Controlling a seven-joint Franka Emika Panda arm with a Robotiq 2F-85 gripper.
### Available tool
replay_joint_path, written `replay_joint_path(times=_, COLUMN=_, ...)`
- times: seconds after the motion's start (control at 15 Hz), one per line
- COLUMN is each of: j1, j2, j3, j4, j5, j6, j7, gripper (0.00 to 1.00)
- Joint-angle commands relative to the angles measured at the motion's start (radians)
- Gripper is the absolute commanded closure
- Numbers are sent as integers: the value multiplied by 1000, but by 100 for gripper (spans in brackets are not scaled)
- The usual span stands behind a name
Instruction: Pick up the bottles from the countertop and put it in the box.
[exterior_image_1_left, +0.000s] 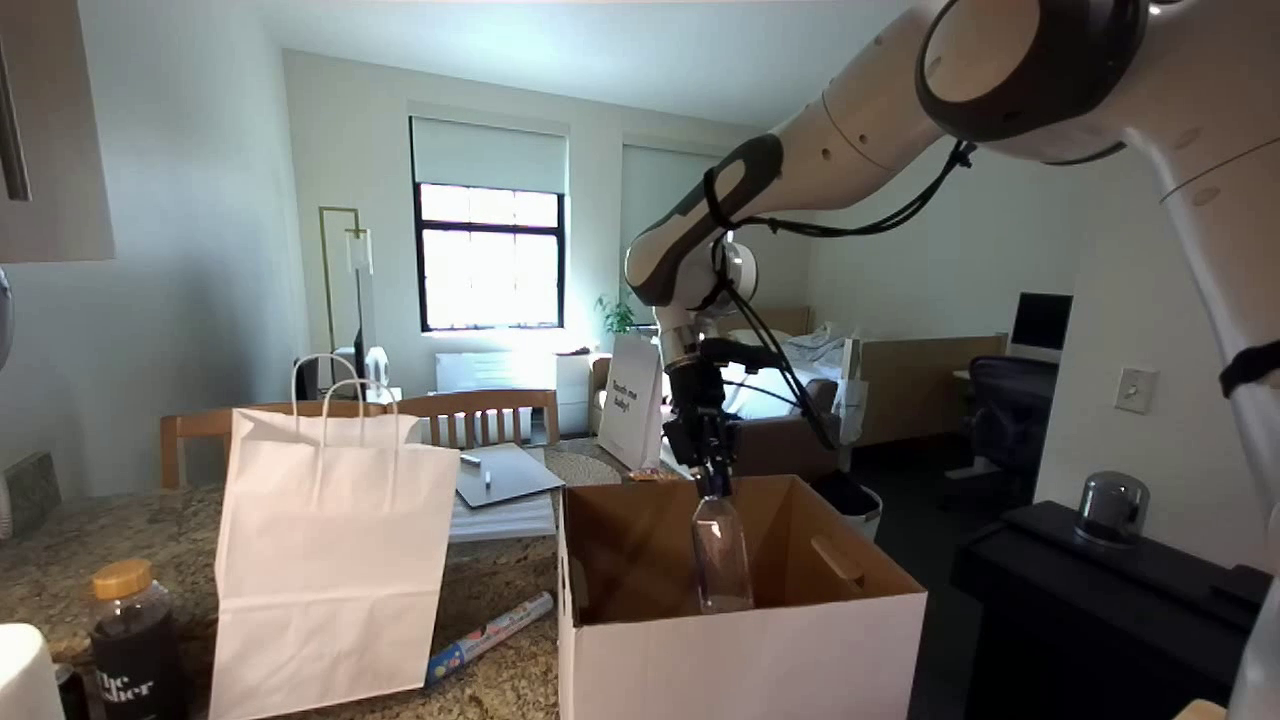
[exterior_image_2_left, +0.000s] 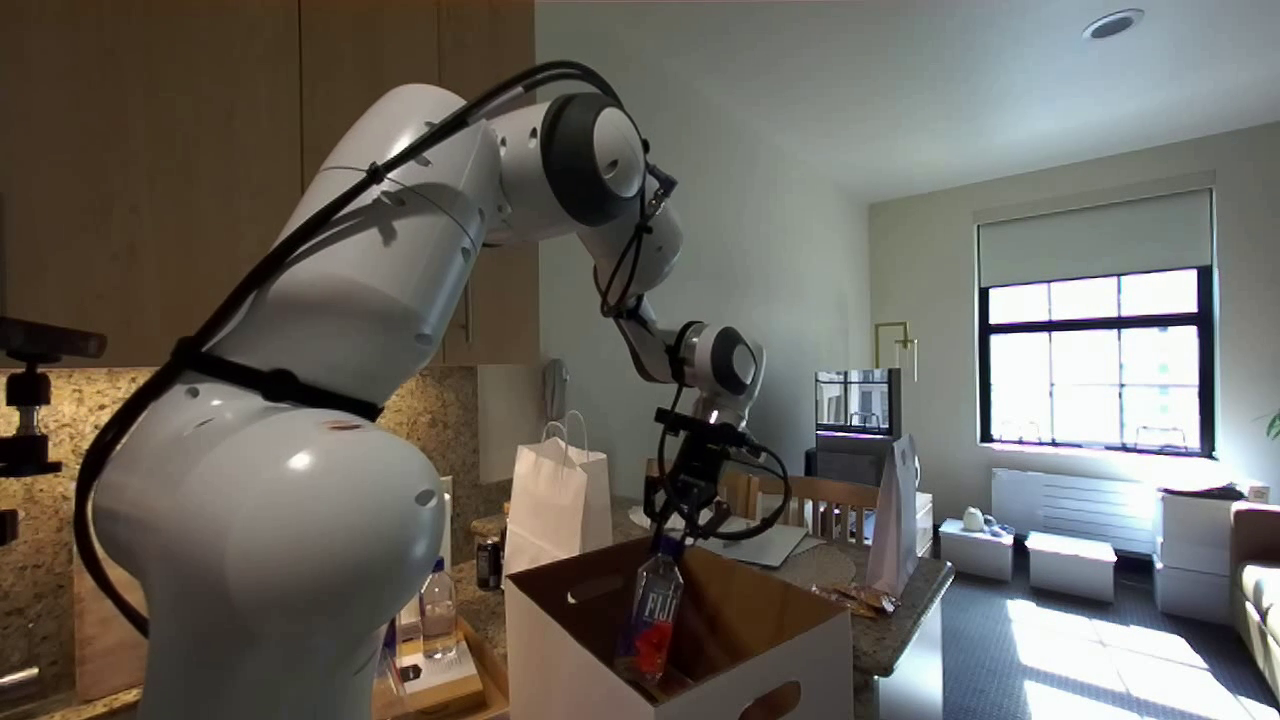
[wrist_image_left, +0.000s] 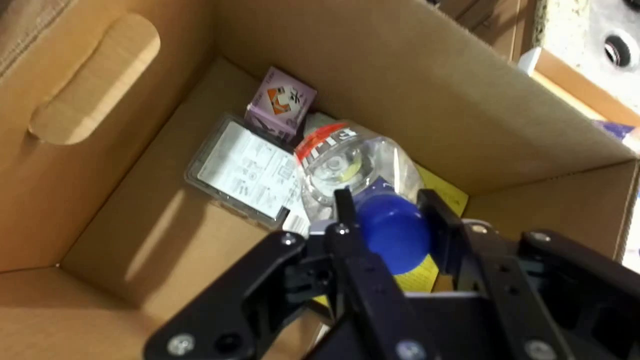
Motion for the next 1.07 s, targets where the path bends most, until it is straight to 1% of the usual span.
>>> replay_joint_path(times=0.0, j1=-30, j2=-27, j3=9, j4=-54, j5=79, j6=183, j7=49, gripper=86)
replay_joint_path(times=0.2, j1=-25, j2=-72, j3=0, j4=-154, j5=87, j6=396, j7=101, gripper=86)
replay_joint_path(times=0.33, j1=-3, j2=-91, j3=-14, j4=-216, j5=41, j6=515, j7=178, gripper=85)
replay_joint_path(times=0.47, j1=19, j2=-107, j3=-30, j4=-272, j5=-11, j6=602, j7=274, gripper=83)
replay_joint_path(times=0.6, j1=35, j2=-123, j3=-45, j4=-321, j5=-61, j6=644, j7=363, gripper=85)
replay_joint_path(times=0.73, j1=38, j2=-132, j3=-49, j4=-355, j5=-78, j6=649, j7=419, gripper=85)
replay_joint_path(times=1.0, j1=0, j2=-147, j3=-31, j4=-410, j5=-3, j6=648, j7=396, gripper=85)
